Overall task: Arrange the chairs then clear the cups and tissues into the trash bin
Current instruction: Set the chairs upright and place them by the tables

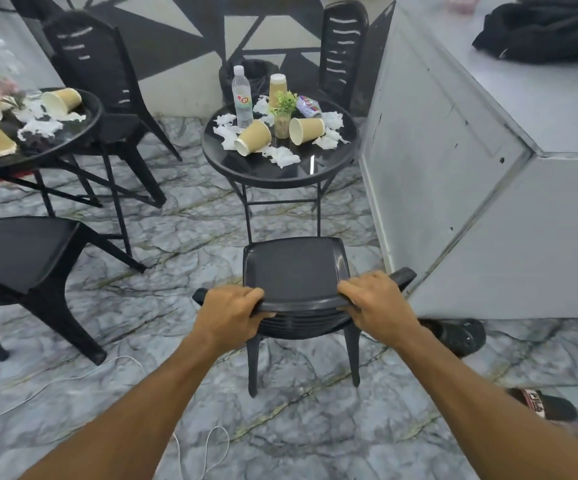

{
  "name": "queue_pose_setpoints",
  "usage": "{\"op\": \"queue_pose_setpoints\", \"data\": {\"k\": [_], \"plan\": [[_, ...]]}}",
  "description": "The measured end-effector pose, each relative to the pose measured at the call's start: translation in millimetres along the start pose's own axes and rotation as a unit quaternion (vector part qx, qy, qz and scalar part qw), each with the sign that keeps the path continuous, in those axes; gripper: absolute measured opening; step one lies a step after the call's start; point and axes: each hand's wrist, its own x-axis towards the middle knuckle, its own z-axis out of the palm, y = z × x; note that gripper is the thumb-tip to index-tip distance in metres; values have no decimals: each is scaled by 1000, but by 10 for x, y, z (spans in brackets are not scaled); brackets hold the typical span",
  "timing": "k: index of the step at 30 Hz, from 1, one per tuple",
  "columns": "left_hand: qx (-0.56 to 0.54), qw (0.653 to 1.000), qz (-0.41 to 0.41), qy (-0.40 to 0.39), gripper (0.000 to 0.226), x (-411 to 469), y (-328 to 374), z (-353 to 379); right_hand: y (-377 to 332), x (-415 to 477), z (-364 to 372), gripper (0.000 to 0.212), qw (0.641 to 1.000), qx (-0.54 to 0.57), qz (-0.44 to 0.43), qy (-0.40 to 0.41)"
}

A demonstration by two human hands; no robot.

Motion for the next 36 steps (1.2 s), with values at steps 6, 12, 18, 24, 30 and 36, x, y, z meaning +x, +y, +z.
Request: {"op": "queue_pose_setpoints", "data": {"k": [6, 12, 18, 24, 30, 36], "plan": [[1, 999, 29, -24, 40, 510, -12, 81, 377, 132, 92, 38, 997, 7, 64, 39], [-13, 991, -102, -84, 33, 401, -839, -108, -400, 694, 355, 36, 996, 26, 76, 34], [-44, 990, -122, -58, 39, 412, -726, 2, -111, 775, 313, 34, 1000, 13, 9, 4], [-64, 991, -120, -21, 40, 318, -453, 100, 23, 589, 214, 37, 1000, 20, -16, 17], [-73, 990, -122, 2, 45, 254, -332, 149, -71, 407, 237, 32, 997, 15, 70, 24], [-76, 989, -127, -17, 43, 318, -356, 103, -125, 506, 201, 25, 987, 49, 155, 12]]}}
